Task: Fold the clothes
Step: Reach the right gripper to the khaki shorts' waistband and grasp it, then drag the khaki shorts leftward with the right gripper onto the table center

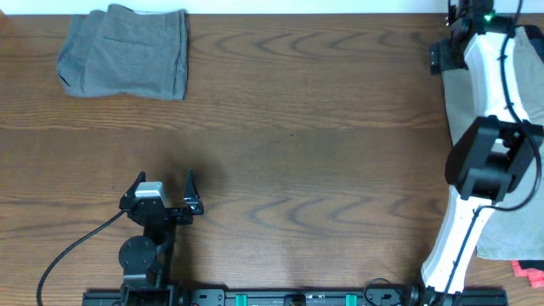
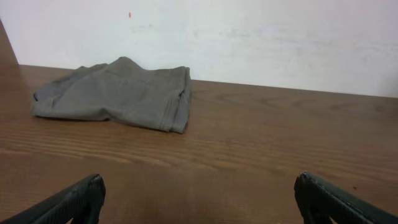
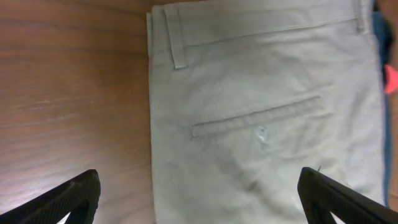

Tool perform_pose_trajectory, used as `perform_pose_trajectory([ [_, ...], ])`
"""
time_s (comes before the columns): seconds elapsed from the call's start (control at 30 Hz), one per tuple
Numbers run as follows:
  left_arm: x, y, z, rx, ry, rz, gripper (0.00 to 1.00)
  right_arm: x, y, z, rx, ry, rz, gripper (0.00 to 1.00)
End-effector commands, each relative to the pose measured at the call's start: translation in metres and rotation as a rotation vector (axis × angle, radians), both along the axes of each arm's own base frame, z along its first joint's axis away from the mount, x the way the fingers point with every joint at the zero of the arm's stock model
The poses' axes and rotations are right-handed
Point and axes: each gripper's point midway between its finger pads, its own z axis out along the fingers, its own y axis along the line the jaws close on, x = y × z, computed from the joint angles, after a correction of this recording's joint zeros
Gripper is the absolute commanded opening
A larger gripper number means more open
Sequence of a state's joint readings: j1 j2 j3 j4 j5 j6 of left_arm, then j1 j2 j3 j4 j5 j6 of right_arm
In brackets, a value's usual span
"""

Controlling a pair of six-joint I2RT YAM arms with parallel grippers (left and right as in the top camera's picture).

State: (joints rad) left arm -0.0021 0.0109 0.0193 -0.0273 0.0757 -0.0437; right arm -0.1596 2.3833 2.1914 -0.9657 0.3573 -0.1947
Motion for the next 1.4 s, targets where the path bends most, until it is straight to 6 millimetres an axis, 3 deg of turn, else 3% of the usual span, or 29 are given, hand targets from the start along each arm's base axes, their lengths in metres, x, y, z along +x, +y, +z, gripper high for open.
perform_pose_trajectory([
  [0.0, -0.001, -0.004, -0.015, 0.015, 0.044, -0.023, 0.98, 0.003, -0.021, -0.011, -0.046, 0.014, -0.014, 0.99],
  [0.47, -0.001, -0.004, -0.015, 0.015, 0.044, -0.022, 0.98, 0.023, -0.029, -0.06, -0.037, -0.01, -0.023, 0.99],
  [0.87, -0.001, -0.004, -0.015, 0.015, 0.044, -0.022, 0.98, 0.01, -0.037, -0.094, -0.03, 0.07, -0.037, 0.82],
  [1.2, -0.001, -0.004, -0.015, 0.015, 0.044, -0.023, 0.98, 0.008, -0.041, -0.092, -0.055, 0.071, -0.065, 0.17],
  [1.37, -0.001, -0.004, -0.015, 0.015, 0.044, -0.023, 0.98, 0.006, -0.048, -0.077, -0.081, 0.04, -0.138, 0.01],
])
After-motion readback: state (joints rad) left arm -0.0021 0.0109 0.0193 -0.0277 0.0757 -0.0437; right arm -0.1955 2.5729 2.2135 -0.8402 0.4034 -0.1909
